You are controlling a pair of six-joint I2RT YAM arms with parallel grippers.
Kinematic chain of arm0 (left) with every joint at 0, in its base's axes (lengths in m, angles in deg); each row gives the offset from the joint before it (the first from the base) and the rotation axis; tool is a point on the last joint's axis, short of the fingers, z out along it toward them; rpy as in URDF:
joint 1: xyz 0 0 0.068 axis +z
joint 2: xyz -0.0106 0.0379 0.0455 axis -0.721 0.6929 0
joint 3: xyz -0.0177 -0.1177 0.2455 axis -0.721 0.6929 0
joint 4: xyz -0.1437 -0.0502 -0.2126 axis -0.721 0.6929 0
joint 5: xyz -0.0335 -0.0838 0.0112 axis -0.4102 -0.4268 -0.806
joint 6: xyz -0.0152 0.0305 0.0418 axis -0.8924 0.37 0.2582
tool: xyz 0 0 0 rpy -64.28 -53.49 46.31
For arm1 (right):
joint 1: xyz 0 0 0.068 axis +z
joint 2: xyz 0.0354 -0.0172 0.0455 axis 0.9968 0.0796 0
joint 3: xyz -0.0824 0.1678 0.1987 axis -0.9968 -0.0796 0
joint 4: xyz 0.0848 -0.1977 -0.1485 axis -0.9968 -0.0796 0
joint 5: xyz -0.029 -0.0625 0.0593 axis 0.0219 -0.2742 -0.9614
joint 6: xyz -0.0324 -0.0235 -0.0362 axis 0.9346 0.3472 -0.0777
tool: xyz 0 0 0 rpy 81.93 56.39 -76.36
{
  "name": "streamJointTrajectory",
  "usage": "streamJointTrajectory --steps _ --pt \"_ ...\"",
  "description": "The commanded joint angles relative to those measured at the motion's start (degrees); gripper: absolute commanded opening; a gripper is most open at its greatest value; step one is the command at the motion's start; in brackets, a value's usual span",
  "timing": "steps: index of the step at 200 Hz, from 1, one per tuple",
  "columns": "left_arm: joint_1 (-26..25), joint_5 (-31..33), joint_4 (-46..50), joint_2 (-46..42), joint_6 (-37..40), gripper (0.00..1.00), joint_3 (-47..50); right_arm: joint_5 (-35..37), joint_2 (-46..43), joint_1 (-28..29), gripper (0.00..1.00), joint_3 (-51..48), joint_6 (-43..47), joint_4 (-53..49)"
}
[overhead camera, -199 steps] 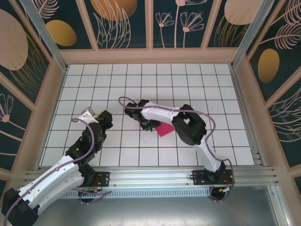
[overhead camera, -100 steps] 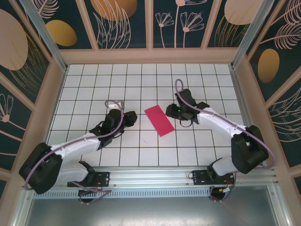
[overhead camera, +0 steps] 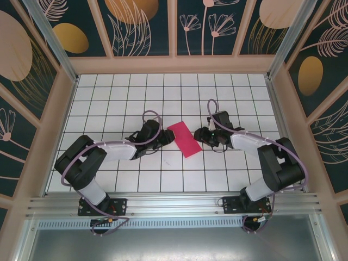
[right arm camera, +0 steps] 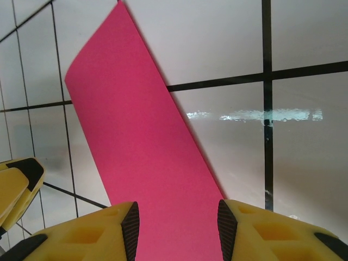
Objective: Fold a paper plane with a square sheet of paper (pick it up from the middle)
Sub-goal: Rotate the paper at the center of the table.
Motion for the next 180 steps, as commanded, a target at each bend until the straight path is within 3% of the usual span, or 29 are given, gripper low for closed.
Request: streamJointTrajectory --steps 1,78,180 --pt "-0.3 -0.8 1.3 1.8 -2.2 0.39 -1.5 -3.3 2.7 -0.1 0.44 2.9 2.3 2.1" --pt "-0.2 -3.2 0.5 7.6 -1.0 0.33 -4.3 -4.3 8.7 0.1 0.44 6.4 5.1 -0.3" --pt "-0.2 -5.1 1.7 12.7 2.2 0.25 -8.6 -7.4 5.3 0.7 0.43 1.5 6.0 -1.4"
